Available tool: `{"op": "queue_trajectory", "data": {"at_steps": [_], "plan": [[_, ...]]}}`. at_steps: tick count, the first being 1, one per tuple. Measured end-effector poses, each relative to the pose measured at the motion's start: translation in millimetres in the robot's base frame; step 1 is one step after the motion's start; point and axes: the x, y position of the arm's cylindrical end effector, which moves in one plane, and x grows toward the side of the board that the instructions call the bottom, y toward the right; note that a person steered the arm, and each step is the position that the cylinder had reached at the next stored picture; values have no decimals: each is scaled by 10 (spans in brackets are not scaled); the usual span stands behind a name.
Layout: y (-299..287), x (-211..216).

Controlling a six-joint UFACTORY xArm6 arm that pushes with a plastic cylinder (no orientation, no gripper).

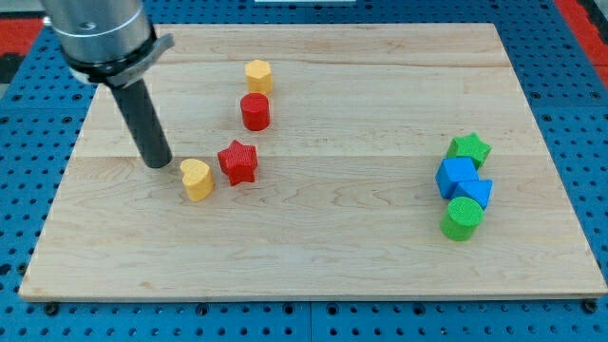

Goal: Move the red star slightly parallel to the left of blue cube

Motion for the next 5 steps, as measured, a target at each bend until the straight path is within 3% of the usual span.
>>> {"op": "queue_trajectory", "data": {"at_steps": [1, 2, 5], "plan": [[102, 1], [623, 154], [608, 48]]}}
